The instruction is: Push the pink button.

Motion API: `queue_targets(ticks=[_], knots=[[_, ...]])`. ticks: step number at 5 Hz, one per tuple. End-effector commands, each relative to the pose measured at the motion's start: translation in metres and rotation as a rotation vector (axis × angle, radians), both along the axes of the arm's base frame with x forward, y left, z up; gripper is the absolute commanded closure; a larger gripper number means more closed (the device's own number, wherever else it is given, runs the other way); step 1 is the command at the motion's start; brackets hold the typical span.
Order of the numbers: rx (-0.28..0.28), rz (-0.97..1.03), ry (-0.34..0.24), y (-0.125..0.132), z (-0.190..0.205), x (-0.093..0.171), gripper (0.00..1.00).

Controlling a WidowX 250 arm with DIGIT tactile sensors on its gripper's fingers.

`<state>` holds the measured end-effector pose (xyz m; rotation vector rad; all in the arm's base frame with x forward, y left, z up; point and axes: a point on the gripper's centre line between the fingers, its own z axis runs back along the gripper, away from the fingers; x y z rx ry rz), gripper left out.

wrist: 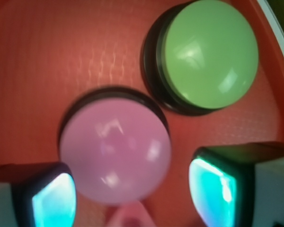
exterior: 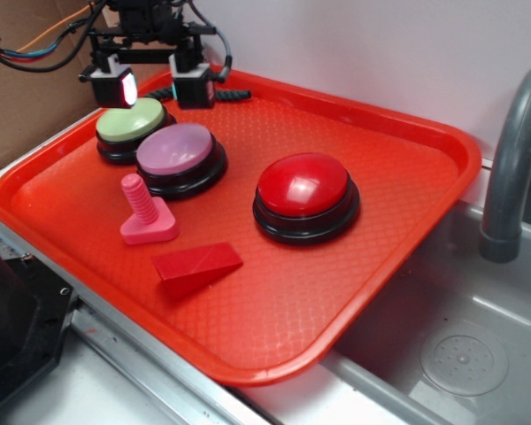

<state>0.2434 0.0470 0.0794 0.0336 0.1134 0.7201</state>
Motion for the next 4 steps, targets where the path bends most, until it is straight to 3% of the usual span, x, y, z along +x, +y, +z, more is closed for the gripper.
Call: queue_targets(ticks=[1, 3, 4], knots=[[0.149, 0.187, 0.020, -0.010, -0.027, 0.007, 0.00], [0.104, 0.259, -0.032, -0.009, -0.036, -0.005, 0.00], [0.124, 0.207, -0.122, -0.007, -0.017, -0.013, 0.00]])
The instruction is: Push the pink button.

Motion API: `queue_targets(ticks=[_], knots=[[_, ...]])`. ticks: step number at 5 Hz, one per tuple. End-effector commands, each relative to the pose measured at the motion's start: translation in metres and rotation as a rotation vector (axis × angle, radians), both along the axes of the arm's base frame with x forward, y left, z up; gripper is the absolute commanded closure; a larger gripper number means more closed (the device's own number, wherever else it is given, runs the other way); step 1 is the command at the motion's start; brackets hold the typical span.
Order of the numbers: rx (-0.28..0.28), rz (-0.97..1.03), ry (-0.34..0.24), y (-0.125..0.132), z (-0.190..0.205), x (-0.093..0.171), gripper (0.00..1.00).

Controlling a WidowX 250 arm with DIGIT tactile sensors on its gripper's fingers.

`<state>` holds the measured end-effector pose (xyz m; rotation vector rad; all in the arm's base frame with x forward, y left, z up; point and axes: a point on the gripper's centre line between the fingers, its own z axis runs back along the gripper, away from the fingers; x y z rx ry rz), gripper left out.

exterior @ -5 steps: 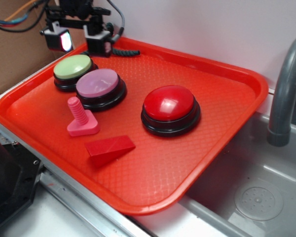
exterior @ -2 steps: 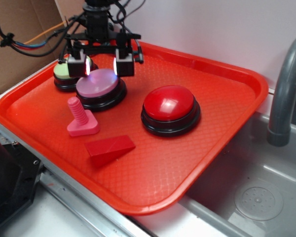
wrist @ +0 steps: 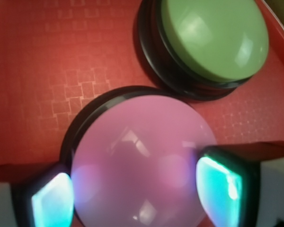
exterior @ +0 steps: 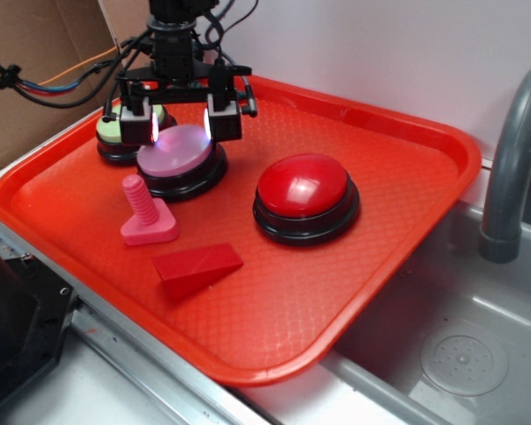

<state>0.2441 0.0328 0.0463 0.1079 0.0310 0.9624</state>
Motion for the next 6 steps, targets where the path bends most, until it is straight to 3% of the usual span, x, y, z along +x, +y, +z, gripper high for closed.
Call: queue_targets(ticks=[1, 2, 4, 6], knots=[[0.053, -0.207, -0.101, 0.013, 0.045, -0.019, 0.00], [0.013, -0.330, -0.040, 0.016, 0.064, -0.024, 0.00], [-0.026, -0.432, -0.015, 0.019, 0.086, -0.035, 0.00], [0.037, -0.507, -0.030, 0.020, 0.106, -0.042, 0.00]])
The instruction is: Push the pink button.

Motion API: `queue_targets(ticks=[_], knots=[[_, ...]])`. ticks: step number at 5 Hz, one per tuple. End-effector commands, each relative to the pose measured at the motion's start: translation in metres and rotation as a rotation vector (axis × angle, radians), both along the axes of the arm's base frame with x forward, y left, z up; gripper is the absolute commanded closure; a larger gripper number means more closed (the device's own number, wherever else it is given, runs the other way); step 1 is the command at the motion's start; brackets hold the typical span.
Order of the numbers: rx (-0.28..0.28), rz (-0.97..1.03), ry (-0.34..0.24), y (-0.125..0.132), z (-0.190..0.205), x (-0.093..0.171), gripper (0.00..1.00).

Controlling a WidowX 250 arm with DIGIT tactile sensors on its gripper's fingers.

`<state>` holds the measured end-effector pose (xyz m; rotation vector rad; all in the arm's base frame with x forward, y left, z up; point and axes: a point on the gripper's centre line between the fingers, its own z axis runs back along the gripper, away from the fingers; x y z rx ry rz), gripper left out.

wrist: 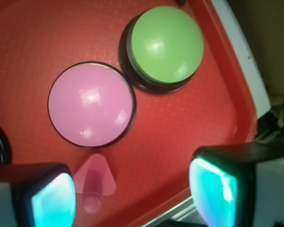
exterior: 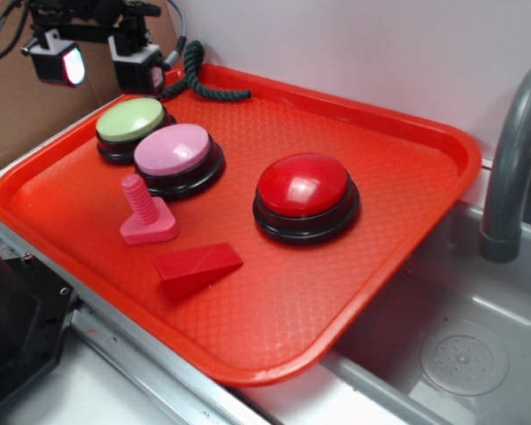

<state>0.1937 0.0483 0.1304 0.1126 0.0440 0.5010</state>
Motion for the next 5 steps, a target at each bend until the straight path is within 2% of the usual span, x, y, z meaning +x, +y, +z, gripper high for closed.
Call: queue_targets(ticks=[1, 3, 5], knots=[[0.029, -0.078, -0.055, 0.006, 0.026, 0.008, 0.00], [0.027, -0.104, -0.075, 0.004, 0.036, 0.007, 0.00], [0.022, -0.127, -0.112, -0.011, 0.047, 0.012, 0.00]])
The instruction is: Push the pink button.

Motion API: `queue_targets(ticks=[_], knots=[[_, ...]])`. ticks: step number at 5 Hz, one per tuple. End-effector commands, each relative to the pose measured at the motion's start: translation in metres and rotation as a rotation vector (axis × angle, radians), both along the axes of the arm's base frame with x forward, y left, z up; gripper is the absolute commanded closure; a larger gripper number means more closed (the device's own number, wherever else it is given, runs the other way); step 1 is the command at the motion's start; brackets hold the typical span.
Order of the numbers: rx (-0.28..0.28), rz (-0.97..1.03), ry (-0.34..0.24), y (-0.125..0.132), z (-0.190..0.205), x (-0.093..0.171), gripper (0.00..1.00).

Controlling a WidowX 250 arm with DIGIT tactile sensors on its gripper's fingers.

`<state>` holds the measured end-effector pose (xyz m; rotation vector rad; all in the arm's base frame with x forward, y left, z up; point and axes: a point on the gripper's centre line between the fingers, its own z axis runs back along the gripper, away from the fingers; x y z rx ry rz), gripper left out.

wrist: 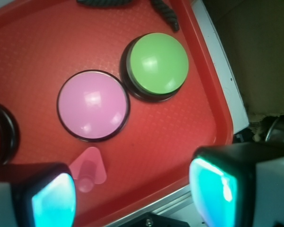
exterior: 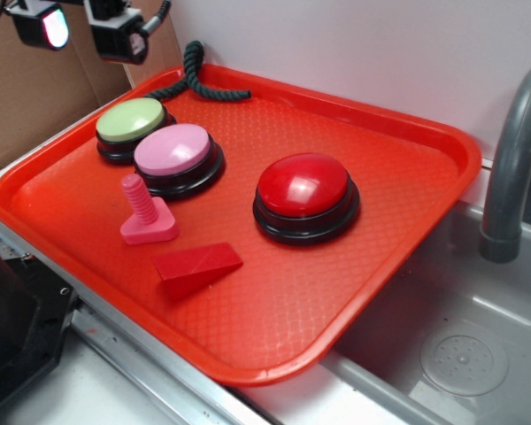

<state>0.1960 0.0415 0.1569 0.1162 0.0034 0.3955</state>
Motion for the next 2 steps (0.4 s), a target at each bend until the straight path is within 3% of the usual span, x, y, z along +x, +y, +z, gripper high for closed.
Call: queue_targets(ticks=[1, 2], knots=[[-0.005, -0.039, -0.105, -0.0073, 0.0221, 0.0110, 0.00], [0.024, -0.039, -0.045, -0.0046, 0.0203, 0.0134, 0.00]])
